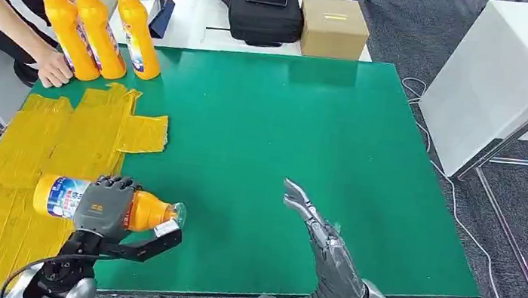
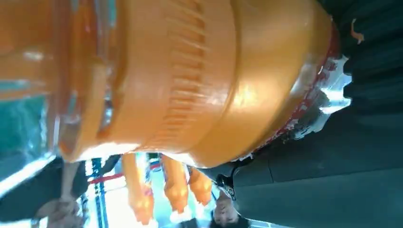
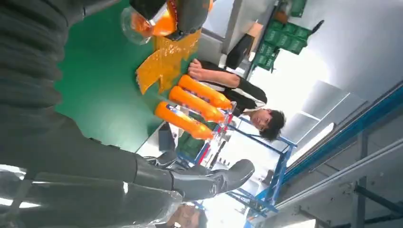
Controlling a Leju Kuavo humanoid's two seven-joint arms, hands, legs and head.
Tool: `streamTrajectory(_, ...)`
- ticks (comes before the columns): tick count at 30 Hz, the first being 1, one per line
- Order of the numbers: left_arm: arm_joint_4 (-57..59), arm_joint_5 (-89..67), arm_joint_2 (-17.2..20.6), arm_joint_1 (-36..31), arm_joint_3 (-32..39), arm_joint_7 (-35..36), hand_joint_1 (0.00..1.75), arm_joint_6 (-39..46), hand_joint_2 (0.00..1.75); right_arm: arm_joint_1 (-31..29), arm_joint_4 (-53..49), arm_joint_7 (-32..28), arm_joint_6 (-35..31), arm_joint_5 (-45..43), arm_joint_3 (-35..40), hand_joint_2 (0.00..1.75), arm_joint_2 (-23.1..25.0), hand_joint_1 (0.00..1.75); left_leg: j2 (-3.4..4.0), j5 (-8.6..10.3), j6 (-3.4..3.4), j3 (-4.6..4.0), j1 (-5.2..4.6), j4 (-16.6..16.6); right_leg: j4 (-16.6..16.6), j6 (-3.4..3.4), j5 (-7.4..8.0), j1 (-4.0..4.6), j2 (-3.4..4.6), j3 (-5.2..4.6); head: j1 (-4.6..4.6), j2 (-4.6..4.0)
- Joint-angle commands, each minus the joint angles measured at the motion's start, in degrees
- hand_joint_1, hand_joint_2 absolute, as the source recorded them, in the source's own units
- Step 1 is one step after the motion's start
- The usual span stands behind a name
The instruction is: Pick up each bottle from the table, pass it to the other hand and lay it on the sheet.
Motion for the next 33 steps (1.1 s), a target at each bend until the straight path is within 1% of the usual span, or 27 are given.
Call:
streamTrajectory(1, 20.45, -2.08, -2.03, -13.29, 5.45, 1.92, 1.75, -2.04, 1.75, -0.18, 1.36, 0.99, -0.69, 1.27, -2.81, 1.75, 2.00, 0.00, -0.23, 0.05, -0.14, 0.08, 0.03, -0.05, -0.05, -0.06, 0.01, 0.01, -0.03, 0.12, 0.00, 0.00)
streamTrajectory(5, 25.96, -4.19, -2.29, -16.85, 5.41, 2.07, 1.75, -2.89, 1.75, 0.16, 0.82, 1.50, -1.21, 2.66, -2.97, 1.75, 2.28, 0.00, -0.28, 0.04, -0.12, 0.10, 0.03, -0.04, -0.04, -0.03, -0.03, 0.01, -0.10, 0.14, 0.00, 0.00)
streamTrajectory(8, 31.47, -4.18, -2.20, -19.96, 4.57, 2.09, 1.75, -1.39, 1.75, -0.18, 1.05, 1.97, -1.67, 2.99, -3.06, 1.75, 2.48, 0.00, -0.35, 0.04, -0.15, 0.12, 0.06, -0.02, -0.05, -0.05, -0.04, 0.03, -0.13, 0.20, 0.00, 0.02)
streamTrajectory(9, 34.18, -3.66, -2.21, -21.19, 4.36, 1.71, 1.75, 0.05, 1.75, 0.64, 0.51, 2.16, -2.22, 2.70, -3.47, 1.75, 4.21, 0.00, -0.23, 0.03, -0.11, 0.08, 0.05, -0.01, -0.03, -0.03, -0.02, 0.02, -0.07, 0.14, 0.00, 0.02)
streamTrajectory(11, 35.01, -3.54, -2.13, -21.46, 4.32, 1.57, 1.75, 0.63, 1.75, 1.01, -0.25, 2.85, -2.51, 3.43, -2.65, 1.75, 4.72, 0.00, -0.28, 0.04, -0.14, 0.11, 0.05, -0.03, -0.05, -0.04, -0.03, 0.02, -0.07, 0.18, 0.00, 0.00)
streamTrajectory(12, 35.16, -3.53, -2.14, -21.43, 4.32, 1.54, 1.75, 0.82, 1.75, 1.16, -0.59, 3.19, -2.70, 3.82, -2.20, 1.75, 4.85, 0.00, -0.18, 0.04, -0.10, 0.06, 0.03, -0.02, -0.02, -0.03, -0.02, 0.01, -0.05, 0.11, 0.00, 0.00)
streamTrajectory(26, 35.16, -3.53, -2.14, -21.43, 4.32, 1.54, 1.75, 0.82, 1.75, 1.16, -0.59, 3.19, -2.70, 3.82, -2.20, 1.75, 4.85, 0.00, -0.09, 0.02, -0.09, 0.02, 0.04, 0.01, 0.00, -0.02, -0.01, 0.02, 0.03, 0.04, 0.02, 0.00)
streamTrajectory(30, 37.34, -3.82, -1.87, -22.66, 3.39, 1.99, 1.75, 0.93, 1.75, 0.47, -0.15, 3.20, -4.08, 3.46, -1.49, 1.75, 3.61, 0.00, -0.10, 0.01, -0.10, 0.03, 0.03, 0.01, 0.00, -0.02, -0.01, 0.01, 0.04, 0.05, 0.00, 0.00)
streamTrajectory(33, 39.57, -2.45, -2.40, -23.51, 3.28, 0.24, 1.73, 2.36, 1.75, 0.39, 0.20, 3.09, -5.60, 3.27, -0.61, 1.75, 2.68, 0.00, -0.10, 0.02, -0.09, 0.02, 0.04, 0.00, -0.01, -0.02, 0.00, 0.02, 0.03, 0.05, 0.02, 0.02)
